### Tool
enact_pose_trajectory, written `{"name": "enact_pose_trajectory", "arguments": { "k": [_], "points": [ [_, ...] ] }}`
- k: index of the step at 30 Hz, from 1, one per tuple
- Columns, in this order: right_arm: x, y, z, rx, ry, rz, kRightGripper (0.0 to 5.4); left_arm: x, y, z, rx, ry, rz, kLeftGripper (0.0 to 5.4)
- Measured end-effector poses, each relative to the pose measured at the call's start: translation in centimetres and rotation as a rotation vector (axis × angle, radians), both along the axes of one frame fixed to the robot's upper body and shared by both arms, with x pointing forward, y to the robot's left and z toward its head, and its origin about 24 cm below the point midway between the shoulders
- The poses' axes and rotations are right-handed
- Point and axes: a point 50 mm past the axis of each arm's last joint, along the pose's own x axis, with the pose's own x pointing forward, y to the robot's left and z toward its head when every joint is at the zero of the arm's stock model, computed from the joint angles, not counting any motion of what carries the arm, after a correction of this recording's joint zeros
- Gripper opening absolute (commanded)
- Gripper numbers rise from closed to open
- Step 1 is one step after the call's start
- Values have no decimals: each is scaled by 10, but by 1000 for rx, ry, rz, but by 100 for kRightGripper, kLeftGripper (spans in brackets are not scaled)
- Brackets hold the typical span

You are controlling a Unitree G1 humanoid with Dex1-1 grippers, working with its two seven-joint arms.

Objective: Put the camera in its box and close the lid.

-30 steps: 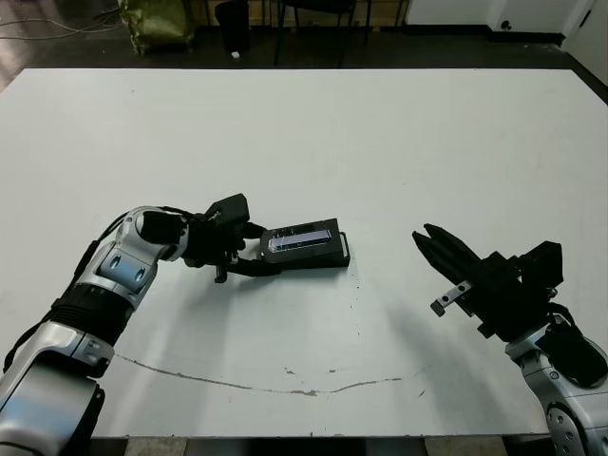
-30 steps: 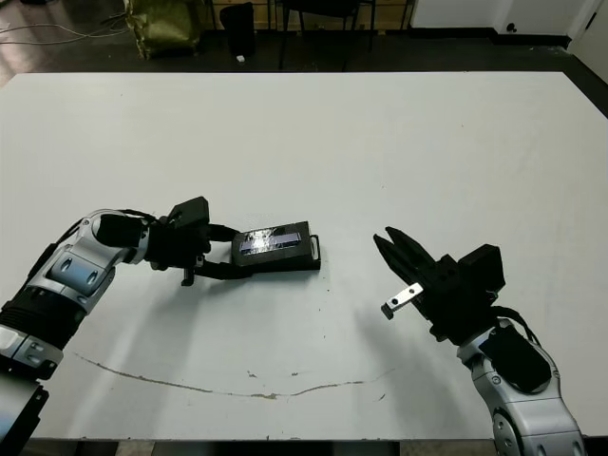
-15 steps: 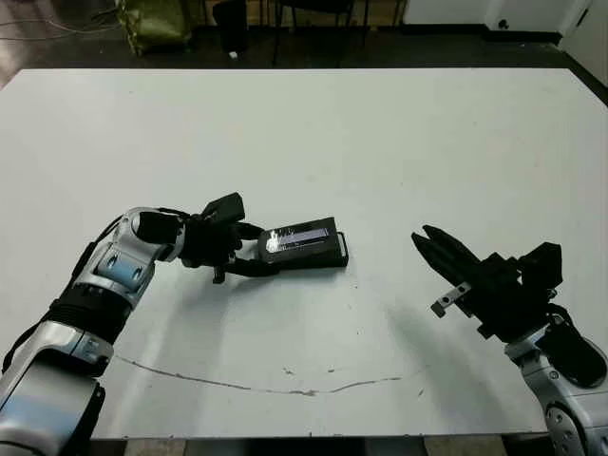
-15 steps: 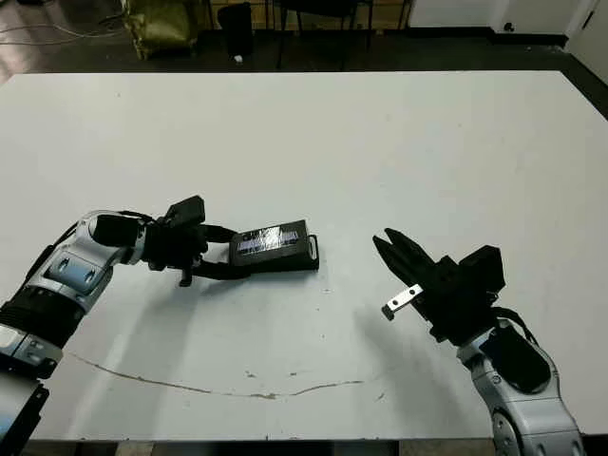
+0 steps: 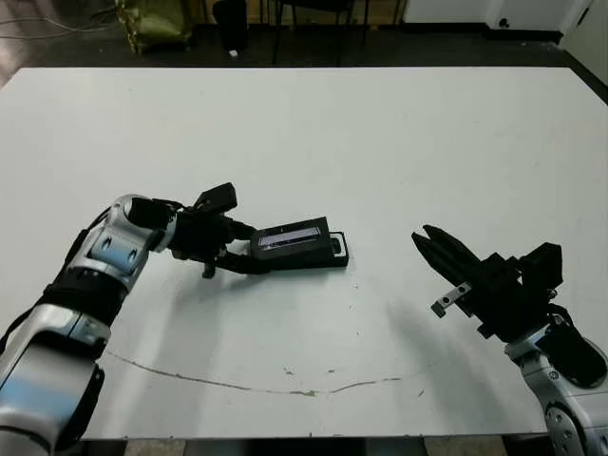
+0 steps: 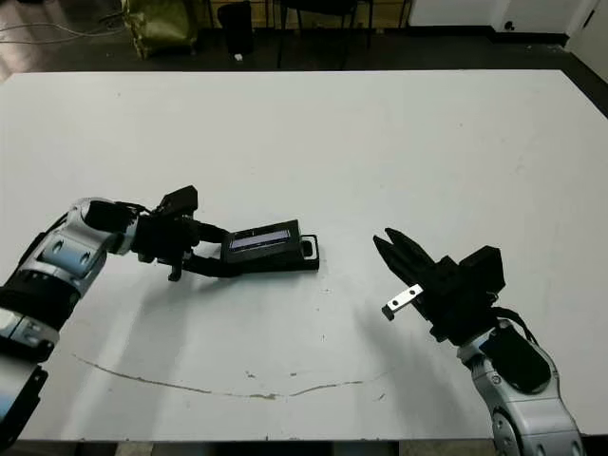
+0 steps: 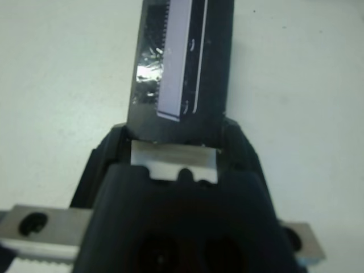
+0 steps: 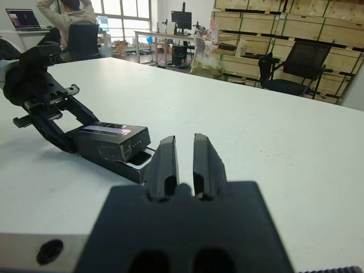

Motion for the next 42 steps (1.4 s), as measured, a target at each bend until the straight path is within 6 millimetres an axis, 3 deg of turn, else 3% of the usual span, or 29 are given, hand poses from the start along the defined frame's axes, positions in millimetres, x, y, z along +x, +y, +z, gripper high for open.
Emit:
{"name": "enact_pose_trajectory", "arguments": {
  "k": [10,42],
  "points": [
    [0,0,0,0,1,0,0,2,0,1,-9,23,-5,203],
    [-1,1,2,-2,17,-11,0,7,-26,-2,3,-17,-66,203]
  ]
}}
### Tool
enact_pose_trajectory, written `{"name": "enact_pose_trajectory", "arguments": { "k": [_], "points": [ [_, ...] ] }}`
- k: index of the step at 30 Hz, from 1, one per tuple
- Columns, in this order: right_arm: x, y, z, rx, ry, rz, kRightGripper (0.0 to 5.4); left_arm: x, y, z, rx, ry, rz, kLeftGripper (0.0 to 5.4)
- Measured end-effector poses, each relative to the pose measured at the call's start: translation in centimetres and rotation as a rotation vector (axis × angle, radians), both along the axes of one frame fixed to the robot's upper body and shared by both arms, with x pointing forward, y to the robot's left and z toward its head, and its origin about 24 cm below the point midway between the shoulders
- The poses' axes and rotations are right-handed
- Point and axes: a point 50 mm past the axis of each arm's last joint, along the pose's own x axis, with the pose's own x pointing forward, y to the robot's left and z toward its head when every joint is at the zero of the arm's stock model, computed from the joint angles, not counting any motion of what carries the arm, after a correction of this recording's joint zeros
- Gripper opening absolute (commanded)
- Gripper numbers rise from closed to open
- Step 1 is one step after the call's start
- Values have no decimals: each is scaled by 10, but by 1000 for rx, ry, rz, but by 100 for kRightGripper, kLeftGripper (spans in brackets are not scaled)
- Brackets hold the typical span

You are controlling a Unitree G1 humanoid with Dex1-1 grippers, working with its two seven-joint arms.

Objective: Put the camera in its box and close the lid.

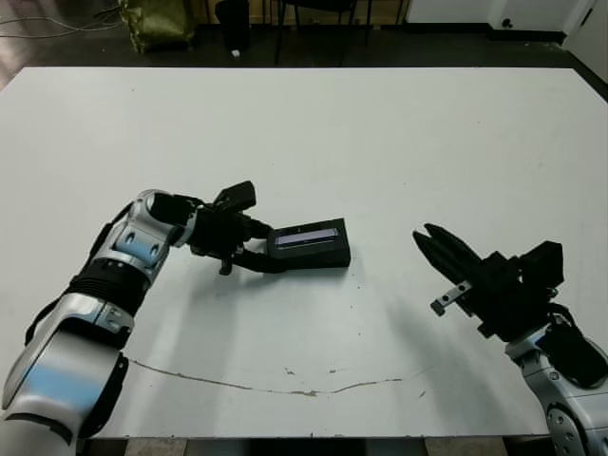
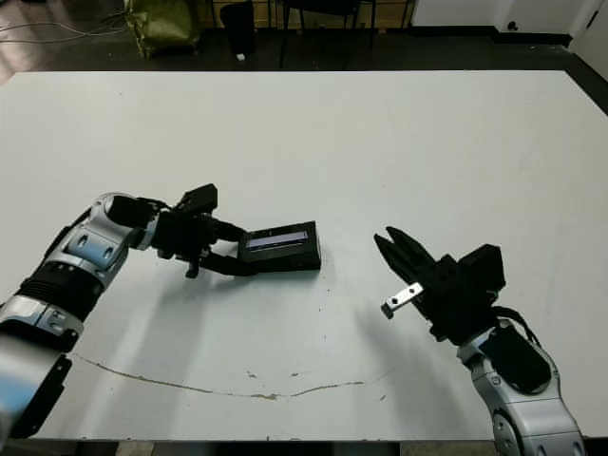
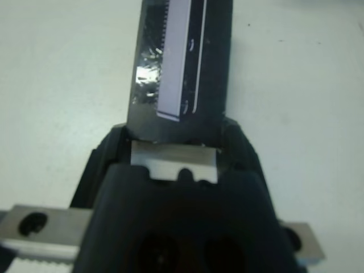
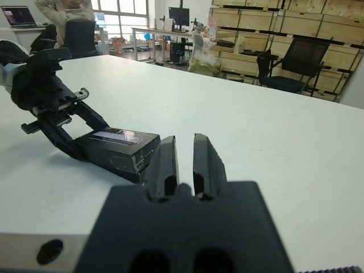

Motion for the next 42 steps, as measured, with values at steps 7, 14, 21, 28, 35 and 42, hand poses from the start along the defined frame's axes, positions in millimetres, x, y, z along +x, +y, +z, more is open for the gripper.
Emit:
{"name": "enact_pose_trajectory", "arguments": {
  "k": [7,14,21,28,35,42],
  "points": [
    [0,0,0,-1,-1,0,0,2,-4,2,22,8,-17,203],
    [1,-1,-3,3,2,9,0,4,-9,4,43,9,-26,203],
    [0,-1,-2,-8,-6,5,0,6,-13,7,94,2,-45,203],
    [0,-1,-3,-5,-5,0,0,8,-17,13,170,-2,-72,193],
    [0,-1,-3,-2,-10,4,0,9,-19,16,219,-15,-93,193],
    [0,0,-5,0,-9,4,0,9,-22,17,229,-16,-102,193]
  ]
}}
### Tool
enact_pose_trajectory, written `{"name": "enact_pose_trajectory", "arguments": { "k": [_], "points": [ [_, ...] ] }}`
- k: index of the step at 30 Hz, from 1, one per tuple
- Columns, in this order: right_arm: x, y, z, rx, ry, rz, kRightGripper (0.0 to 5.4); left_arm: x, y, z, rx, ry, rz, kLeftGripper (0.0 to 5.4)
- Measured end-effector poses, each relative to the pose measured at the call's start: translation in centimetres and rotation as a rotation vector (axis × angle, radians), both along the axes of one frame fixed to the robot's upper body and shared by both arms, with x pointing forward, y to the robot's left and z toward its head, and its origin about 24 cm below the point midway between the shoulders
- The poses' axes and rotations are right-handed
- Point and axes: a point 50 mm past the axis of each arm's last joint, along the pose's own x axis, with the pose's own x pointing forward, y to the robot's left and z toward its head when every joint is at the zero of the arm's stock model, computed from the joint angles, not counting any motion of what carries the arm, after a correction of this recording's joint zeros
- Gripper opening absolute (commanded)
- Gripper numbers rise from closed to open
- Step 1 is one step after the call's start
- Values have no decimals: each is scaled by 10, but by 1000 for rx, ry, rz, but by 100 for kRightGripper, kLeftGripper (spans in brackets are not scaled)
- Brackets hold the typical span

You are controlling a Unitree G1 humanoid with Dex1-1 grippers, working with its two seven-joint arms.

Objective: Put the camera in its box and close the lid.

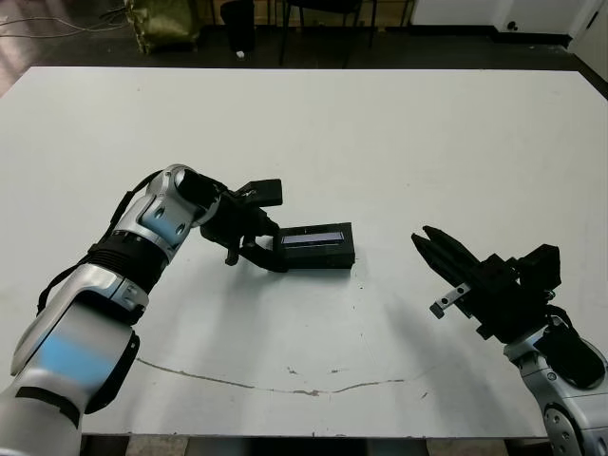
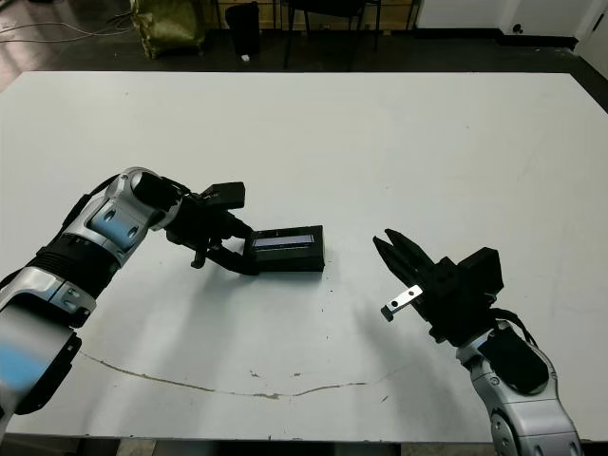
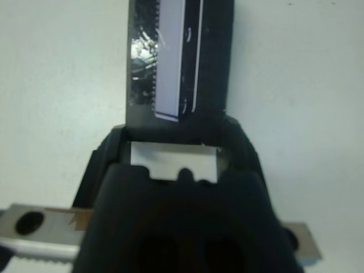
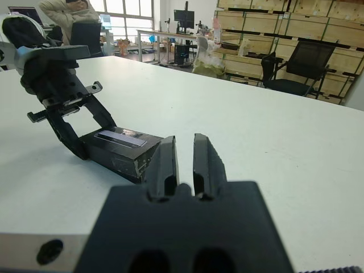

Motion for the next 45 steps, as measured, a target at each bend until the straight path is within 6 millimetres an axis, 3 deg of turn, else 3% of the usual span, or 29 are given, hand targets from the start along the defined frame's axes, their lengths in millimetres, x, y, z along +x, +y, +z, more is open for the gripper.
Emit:
{"name": "enact_pose_trajectory", "arguments": {
  "k": [21,25,30,35,45],
  "points": [
    [-1,2,-1,4,-5,7,0,1,-6,3,9,36,7,193],
    [0,2,-1,11,-4,9,0,0,-10,3,24,9,-42,281],
    [0,2,-1,13,-4,7,0,-2,-31,5,15,10,-122,406],
    [0,2,0,23,-5,12,0,-2,-31,3,6,26,-146,525],
    [0,3,0,32,-1,22,0,-2,-31,5,0,-32,-188,538]
  ]
}}
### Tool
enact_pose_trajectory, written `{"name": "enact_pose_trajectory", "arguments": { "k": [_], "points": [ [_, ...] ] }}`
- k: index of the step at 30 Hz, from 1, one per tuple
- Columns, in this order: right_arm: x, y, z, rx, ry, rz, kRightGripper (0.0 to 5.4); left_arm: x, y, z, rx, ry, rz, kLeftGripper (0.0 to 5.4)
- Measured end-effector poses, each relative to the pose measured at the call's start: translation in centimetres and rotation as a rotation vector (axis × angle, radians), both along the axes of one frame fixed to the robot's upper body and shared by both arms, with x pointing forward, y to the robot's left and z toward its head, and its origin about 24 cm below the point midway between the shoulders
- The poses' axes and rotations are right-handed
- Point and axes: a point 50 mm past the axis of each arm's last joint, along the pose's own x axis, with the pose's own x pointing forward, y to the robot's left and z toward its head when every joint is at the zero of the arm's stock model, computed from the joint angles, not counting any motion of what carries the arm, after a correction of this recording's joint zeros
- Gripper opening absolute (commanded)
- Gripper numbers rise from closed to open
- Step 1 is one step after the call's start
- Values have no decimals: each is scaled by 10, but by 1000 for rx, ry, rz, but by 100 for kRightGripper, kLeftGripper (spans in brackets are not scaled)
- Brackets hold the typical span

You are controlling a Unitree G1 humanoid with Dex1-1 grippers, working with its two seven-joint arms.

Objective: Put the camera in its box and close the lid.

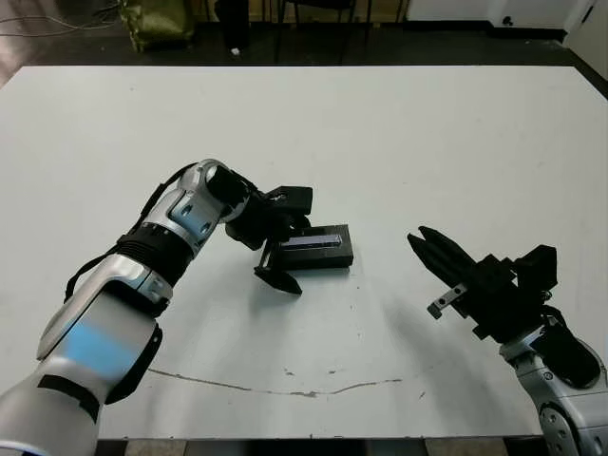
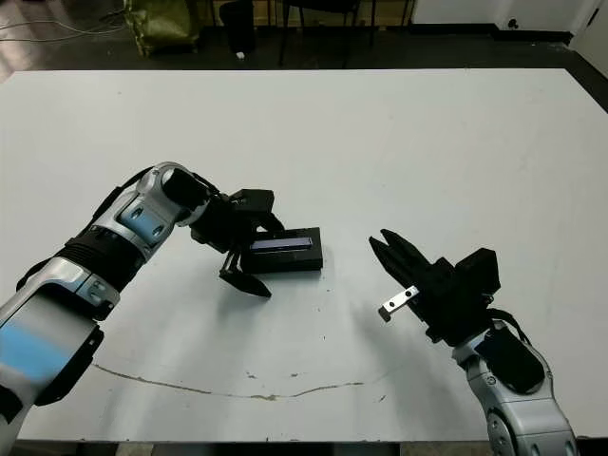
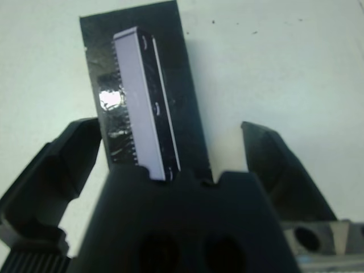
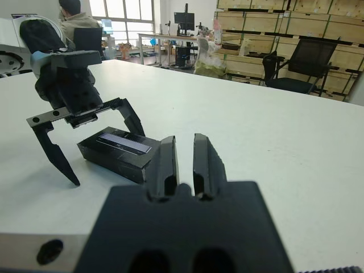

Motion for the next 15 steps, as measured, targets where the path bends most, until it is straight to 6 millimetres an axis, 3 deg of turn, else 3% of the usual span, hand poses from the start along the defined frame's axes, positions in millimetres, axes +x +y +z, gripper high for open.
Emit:
{"name": "enact_pose_trajectory", "arguments": {
  "k": [15],
  "points": [
    [-1,0,-2,-12,4,-5,0,5,9,9,-133,-149,106,538]
  ]
}}
